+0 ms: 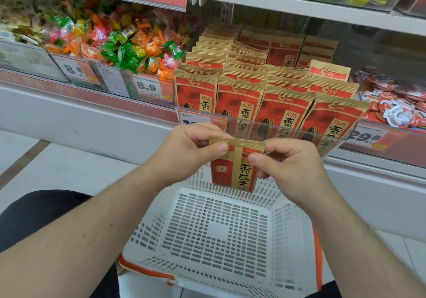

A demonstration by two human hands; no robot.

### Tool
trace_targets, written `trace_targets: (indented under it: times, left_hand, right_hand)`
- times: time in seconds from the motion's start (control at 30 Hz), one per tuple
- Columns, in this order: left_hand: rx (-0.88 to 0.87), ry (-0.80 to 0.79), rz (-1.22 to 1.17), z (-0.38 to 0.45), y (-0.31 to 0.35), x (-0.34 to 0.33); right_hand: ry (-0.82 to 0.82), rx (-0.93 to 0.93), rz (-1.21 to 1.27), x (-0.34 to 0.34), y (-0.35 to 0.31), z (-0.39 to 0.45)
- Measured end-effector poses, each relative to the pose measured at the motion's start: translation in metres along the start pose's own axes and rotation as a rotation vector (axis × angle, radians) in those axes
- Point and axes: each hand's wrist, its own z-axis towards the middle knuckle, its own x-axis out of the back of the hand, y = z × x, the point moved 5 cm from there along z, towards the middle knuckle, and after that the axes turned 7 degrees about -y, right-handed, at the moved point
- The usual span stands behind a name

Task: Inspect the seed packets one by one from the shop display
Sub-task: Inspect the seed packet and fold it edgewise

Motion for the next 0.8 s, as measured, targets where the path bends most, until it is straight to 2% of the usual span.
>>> trace_targets:
  times: [0.1,0.4,0.53,0.7,0.8]
  left_hand:
    - [-0.050,-0.048,0.169,-0.002,0.004,0.003]
    - [-0.072,-0.063,0.180,-0.002,0.005,0.002]
    - [-0.030,-0.063,0.188,-0.002,0.004,0.004]
    - [0.075,-0.037,0.125,-0.002,-0.005,0.007]
    - [0.135,-0.032,0.037,-0.001,-0.006,0.006]
  right_hand:
    - [-0.021,0.073,-0.016,0.001,-0.004,0.000]
    - [-0.030,0.097,-0.043,0.001,-0.006,0.000]
    - [-0.029,0.061,-0.017,0.001,-0.005,0.001]
    - [0.036,0.005,0.129,0.003,-0.001,0.004]
    - [-0.010,-0.026,0.174,0.000,-0.001,0.005]
